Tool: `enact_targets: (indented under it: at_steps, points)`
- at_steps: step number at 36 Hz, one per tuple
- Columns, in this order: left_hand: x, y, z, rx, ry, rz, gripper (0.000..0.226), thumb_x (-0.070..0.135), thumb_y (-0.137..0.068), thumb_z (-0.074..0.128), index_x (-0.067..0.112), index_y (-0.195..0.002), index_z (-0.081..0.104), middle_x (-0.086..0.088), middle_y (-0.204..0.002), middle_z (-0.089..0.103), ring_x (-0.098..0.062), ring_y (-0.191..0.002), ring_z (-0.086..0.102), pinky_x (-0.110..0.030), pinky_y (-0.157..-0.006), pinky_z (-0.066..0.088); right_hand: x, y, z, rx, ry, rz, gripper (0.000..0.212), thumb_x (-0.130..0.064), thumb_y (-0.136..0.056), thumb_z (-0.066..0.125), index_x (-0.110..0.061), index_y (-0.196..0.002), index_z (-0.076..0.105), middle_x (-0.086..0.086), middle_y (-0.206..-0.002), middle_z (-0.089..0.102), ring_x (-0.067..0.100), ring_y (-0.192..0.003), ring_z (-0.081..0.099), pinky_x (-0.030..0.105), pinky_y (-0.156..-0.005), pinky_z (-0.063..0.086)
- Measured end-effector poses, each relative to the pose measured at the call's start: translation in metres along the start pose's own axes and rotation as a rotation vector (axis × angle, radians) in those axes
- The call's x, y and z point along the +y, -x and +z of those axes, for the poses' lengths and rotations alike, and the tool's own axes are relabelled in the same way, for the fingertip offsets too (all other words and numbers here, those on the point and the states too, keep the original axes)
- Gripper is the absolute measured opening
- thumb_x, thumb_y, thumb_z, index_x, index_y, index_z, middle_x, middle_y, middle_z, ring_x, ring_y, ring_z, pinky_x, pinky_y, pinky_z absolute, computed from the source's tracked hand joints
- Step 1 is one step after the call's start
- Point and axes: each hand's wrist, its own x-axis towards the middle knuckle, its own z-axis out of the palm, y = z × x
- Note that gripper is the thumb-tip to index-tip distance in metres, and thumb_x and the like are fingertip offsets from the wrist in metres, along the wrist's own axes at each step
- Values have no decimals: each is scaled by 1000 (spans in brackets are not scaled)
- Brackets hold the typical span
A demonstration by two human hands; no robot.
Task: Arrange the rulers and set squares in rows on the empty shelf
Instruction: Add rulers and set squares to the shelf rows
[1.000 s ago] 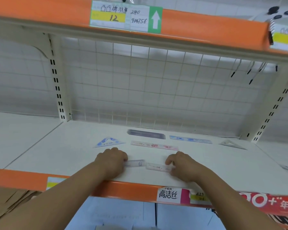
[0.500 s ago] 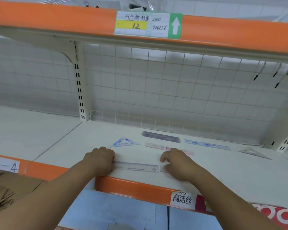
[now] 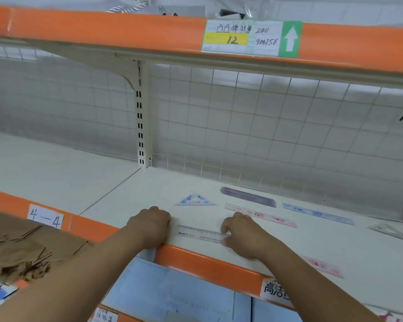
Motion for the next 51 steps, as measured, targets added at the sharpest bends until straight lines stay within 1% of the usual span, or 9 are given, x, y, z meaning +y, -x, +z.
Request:
enact_targets:
  at_steps: [11,19,23,26,29,33,39,44,51]
  points:
    - [2,0,1,19,1,-9,31,13,-92,44,18,-120,55,-6,-120,49,-24,-107,53,-31,-84,46,-4,-1,-1,-4,-20,-9,26,-16,-93,52,-15,-118,45,6,-118,51,23,-106,49,34,-88,42]
    - [3,-2,-1,6,-7,-20,35,11,-92,41,17,-125,52,-7,-121,46,-25,-110,50,-30,-83,42,-2,-2,4,-71,-22,-117,60,7,-88,32,-20,-140,39,4,-107,36,24,-110,42,30,-92,39]
    - [6,-4,-2,4,-4,-24,35,12,-92,41,18,-125,52,-7,-121,46,-24,-111,49,-30,-83,40,2,-4,1,-82,-47,-107,56,1,-92,28,-16,-145,33,10,-129,42,28,-128,37,34,-104,35]
    - [9,-6,-2,8,5,-17,35,15,-94,38,18,-126,51,-7,-122,46,-24,-112,48,-31,-85,41,6,-6,-1,-66,-127,-81,60,-4,-95,27,-27,-150,20,7,-146,35,25,-134,34,34,-110,31]
    - [14,-7,-2,3,6,-8,36,16,-95,37,19,-129,49,-7,-125,45,-25,-115,47,-32,-90,41,13,-8,-4,-14,-152,-61,51,-14,-100,28,-35,-146,26,8,-135,41,25,-119,45,34,-98,41]
    - [25,-10,-2,8,4,18,35,19,-95,38,19,-128,50,-7,-125,44,-25,-116,47,-33,-88,41,25,-13,-8,35,-141,-27,47,-37,-100,41,-34,-145,29,5,-133,41,23,-122,43,33,-100,37]
    - [49,-15,-3,17,-4,78,32,21,-94,39,19,-124,51,-8,-126,45,-26,-116,46,-35,-88,41,42,-20,-18,72,-138,44,47,-32,-100,42,-23,-145,30,5,-139,44,23,-124,46,32,-102,37]
    - [67,-21,-4,2,-2,109,36,27,-93,46,21,-128,51,-6,-129,44,-25,-119,46,-34,-88,41,63,-29,-25,159,-126,128,31,-26,-101,41,-11,-128,44,8,-127,51,24,-117,48,29,-98,37]
    - [81,-30,-5,-34,-4,121,40,34,-92,51,21,-130,50,-6,-133,43,-25,-123,44,-37,-96,42,89,-48,-27,263,-2,191,27,-22,-100,39,-18,-124,49,5,-119,46,25,-115,41,38,-97,37]
